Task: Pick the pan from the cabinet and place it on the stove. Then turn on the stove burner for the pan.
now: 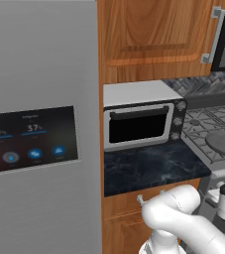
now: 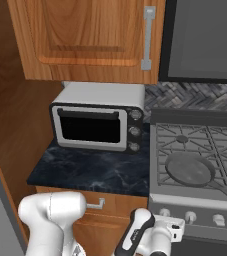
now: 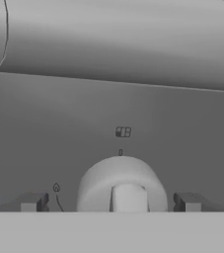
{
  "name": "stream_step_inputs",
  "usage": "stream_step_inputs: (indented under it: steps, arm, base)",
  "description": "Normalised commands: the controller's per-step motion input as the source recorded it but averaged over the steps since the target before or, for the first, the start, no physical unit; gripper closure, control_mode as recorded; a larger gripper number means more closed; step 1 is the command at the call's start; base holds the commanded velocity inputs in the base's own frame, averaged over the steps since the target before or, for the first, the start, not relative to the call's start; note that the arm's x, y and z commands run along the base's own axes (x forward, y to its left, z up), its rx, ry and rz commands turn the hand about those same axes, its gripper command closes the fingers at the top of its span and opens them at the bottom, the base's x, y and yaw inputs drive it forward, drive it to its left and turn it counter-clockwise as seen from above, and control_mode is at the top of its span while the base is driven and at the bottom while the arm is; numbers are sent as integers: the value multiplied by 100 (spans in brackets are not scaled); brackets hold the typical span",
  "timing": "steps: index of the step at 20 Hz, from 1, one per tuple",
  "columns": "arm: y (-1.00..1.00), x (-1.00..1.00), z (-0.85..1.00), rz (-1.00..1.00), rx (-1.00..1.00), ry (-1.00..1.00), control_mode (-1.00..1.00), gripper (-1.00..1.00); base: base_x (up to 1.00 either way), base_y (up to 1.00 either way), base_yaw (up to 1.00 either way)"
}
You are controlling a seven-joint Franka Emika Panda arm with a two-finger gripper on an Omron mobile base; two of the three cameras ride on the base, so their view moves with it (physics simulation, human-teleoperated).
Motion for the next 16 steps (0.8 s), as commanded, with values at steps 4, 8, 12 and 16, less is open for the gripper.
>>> stream_step_inputs:
  steps: [4,8,12,16]
  arm:
    - [5,15,0,0,0,0,-100,100]
    - [1,12,0,0,0,0,-100,100]
    - [2,1,-1,0,-1,0,-100,100]
    - [0,0,-5,0,-4,-1,-100,100]
  base:
    - [0,0,0]
    - [0,0,0]
    - [0,0,0]
    - [0,0,0]
